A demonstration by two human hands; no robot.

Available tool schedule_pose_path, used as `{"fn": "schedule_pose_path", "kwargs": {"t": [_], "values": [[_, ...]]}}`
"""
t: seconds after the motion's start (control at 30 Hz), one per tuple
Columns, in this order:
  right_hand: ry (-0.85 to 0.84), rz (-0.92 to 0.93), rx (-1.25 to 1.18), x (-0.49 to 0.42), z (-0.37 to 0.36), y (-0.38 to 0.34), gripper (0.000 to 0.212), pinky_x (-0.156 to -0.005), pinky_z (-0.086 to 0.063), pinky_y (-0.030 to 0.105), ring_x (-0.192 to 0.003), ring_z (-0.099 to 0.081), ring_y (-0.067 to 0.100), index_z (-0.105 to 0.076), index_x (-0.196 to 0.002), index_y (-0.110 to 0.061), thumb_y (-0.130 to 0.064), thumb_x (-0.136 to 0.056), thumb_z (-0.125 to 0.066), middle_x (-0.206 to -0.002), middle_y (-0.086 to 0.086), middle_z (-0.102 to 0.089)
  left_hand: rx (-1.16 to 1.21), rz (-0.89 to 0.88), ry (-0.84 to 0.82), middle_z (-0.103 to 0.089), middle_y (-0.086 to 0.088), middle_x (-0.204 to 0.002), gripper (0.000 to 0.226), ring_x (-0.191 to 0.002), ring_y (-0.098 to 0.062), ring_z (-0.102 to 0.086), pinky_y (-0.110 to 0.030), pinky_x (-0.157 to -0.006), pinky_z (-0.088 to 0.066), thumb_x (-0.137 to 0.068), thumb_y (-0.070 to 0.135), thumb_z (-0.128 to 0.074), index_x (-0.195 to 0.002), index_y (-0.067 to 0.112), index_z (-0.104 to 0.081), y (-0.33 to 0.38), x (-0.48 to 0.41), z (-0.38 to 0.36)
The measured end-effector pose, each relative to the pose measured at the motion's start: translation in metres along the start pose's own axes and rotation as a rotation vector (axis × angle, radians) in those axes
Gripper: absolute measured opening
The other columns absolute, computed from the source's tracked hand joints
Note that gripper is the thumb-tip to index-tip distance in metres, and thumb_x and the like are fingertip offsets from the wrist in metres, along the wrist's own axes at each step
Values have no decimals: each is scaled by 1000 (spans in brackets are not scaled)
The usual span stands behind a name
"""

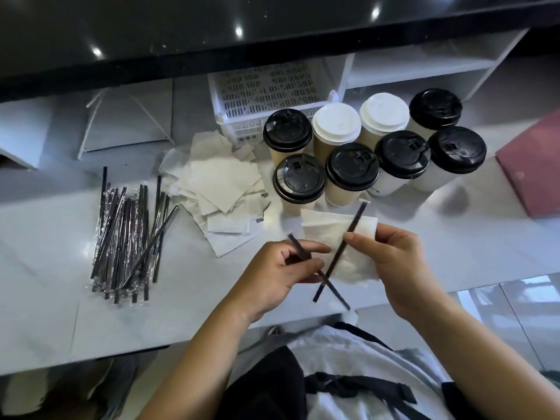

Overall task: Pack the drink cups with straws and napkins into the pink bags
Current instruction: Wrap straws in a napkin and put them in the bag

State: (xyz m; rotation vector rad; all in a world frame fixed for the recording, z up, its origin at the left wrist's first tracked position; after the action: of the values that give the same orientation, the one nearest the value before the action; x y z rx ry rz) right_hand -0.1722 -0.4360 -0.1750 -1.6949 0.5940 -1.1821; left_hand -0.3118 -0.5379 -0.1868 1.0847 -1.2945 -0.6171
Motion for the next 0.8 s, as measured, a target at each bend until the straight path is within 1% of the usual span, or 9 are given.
{"fn": "schedule_pose_path", "kwargs": {"t": [0.07, 0.13, 0.23, 0.3, 0.37, 0.43, 0.53, 0.67, 0.8], "values": [[4, 59, 123, -2, 5, -7, 8, -65, -59, 37, -71, -73, 23, -78, -90, -11, -7, -87, -72, -81, 10, -78, 15, -7, 6, -66, 6, -73, 27, -83, -17, -73, -26, -88, -56, -89, 1, -69, -109, 20, -75, 4, 0, 5], [-7, 87, 198, -6, 9, -13, 8, -72, -59, 46, -73, -73, 26, -79, -89, -15, -10, -85, -75, -80, 9, -78, 37, -25, 13, -62, 4, -76, 36, -81, -13, -69, -25, -89, -55, -85, -3, -72, -113, 19, -73, 12, -2, 11], [-54, 104, 203, -10, 13, -23, 9, -76, -61, 51, -80, -75, 34, -80, -89, -14, -8, -85, -75, -82, 11, -78, 32, -62, -10, -62, 2, -80, 51, -80, -11, -65, -22, -82, -54, -81, -10, -73, -123, 18, -67, 32, -6, 11], [-96, 120, 210, -11, 11, -28, 12, -72, -61, 47, -77, -75, 30, -80, -87, -17, -6, -85, -75, -82, 10, -78, -15, -78, -25, -66, -1, -81, 57, -80, -13, -68, -27, -80, -57, -81, -15, -71, -125, 20, -63, 44, -9, 10], [-127, 144, 245, -12, 11, -32, 14, -71, -60, 45, -77, -76, 26, -80, -87, -19, -7, -86, -74, -83, 6, -79, -93, -105, -33, -65, -8, -85, 60, -78, -16, -68, -32, -74, -61, -82, -17, -69, -122, 27, -62, 56, -14, 6], [-147, 161, 264, -12, 14, -33, 11, -80, -60, 52, -84, -75, 32, -80, -91, -16, -9, -86, -75, -86, 7, -79, -193, -138, -21, -64, -9, -86, 64, -76, -17, -67, -33, -68, -61, -82, -15, -70, -119, 37, -63, 64, -19, 0], [-174, 166, 155, -9, 13, -35, 12, -86, -58, 55, -89, -74, 37, -80, -95, -12, -11, -84, -75, -91, 12, -78, -219, -173, 41, -70, -6, -85, 61, -74, -17, -69, -28, -63, -57, -80, -9, -75, -121, 33, -62, 69, -26, -7], [-159, 136, -12, -8, 11, -35, 15, -85, -59, 51, -91, -74, 37, -78, -99, -6, -6, -85, -72, -95, 17, -77, -146, -191, 122, -75, -6, -82, 52, -72, -17, -71, -24, -63, -55, -78, -6, -79, -117, 25, -64, 68, -30, -15], [-123, 133, -56, -9, 11, -35, 16, -84, -60, 51, -88, -74, 37, -77, -100, -6, -4, -85, -71, -94, 18, -77, -135, -199, 127, -76, -6, -82, 49, -71, -15, -71, -24, -64, -54, -77, -3, -81, -115, 24, -65, 69, -32, -19]]}}
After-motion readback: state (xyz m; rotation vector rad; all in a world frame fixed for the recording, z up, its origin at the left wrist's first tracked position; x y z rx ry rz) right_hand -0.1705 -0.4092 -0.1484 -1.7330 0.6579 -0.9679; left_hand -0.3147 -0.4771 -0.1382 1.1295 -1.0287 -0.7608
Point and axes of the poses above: each hand's wrist, its own x-axis away from the middle knuckle, its own z-axis out of the back of the hand, y = z × x, the point moved 8 cm from there along -x, towards the middle knuckle
